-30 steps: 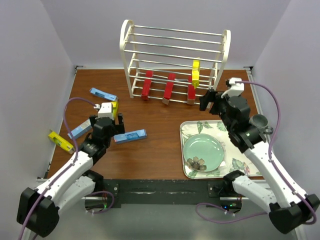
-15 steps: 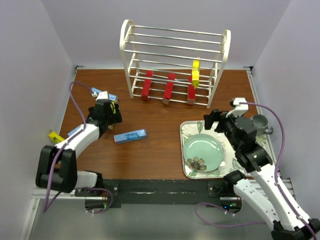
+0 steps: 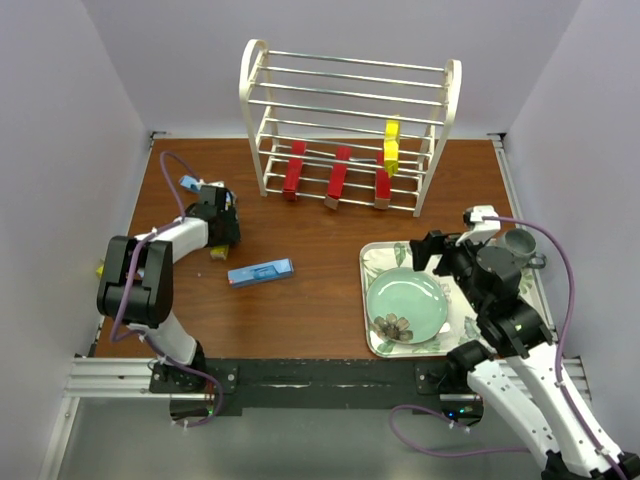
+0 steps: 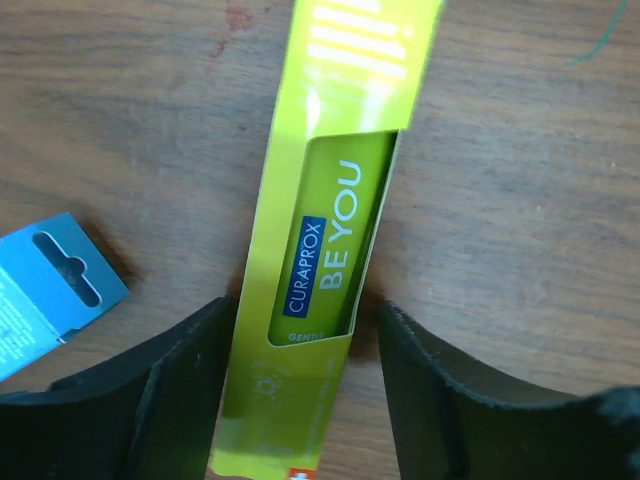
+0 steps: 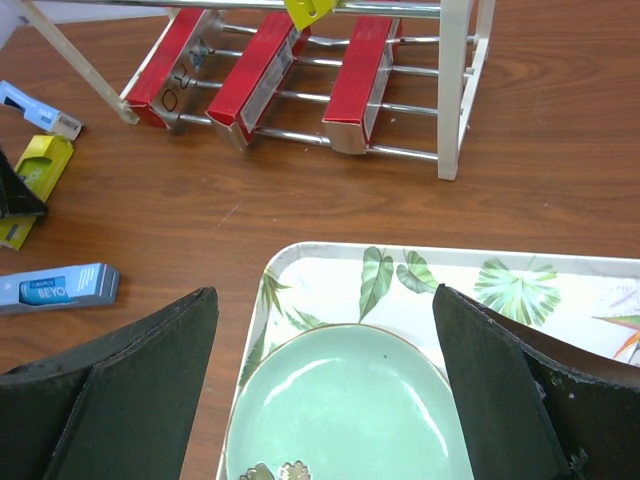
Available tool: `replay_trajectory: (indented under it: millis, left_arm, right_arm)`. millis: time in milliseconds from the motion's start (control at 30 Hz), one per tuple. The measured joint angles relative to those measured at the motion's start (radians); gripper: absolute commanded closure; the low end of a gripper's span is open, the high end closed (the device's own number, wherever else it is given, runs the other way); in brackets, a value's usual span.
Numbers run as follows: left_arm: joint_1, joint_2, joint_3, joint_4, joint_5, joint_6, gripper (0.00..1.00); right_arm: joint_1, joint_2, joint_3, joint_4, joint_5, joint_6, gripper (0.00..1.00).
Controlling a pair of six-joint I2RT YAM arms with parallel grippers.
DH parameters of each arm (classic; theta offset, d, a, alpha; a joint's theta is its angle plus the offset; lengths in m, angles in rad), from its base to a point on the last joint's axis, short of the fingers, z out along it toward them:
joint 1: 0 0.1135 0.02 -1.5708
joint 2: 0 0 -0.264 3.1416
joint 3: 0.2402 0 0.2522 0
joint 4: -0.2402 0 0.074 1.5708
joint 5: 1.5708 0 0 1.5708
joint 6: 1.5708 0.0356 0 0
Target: Place and organize the toothpastes onto the shelf
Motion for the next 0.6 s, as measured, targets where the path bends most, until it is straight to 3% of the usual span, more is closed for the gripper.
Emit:
replay_trajectory:
  millis: [200, 600]
  left_arm:
    - [0.0, -0.015, -0.003, -0.019, 0.025, 0.025, 0.71]
    - [-0.008, -0.307, -0.071, -0.117, 0.173, 0.131, 0.79]
  right_arm:
    - [0.0, -0.005, -0.014, -0.003, -0.006, 0.001, 0.07]
    - [0.0, 0.089, -0.013, 0.045, -0.112, -0.008, 0.07]
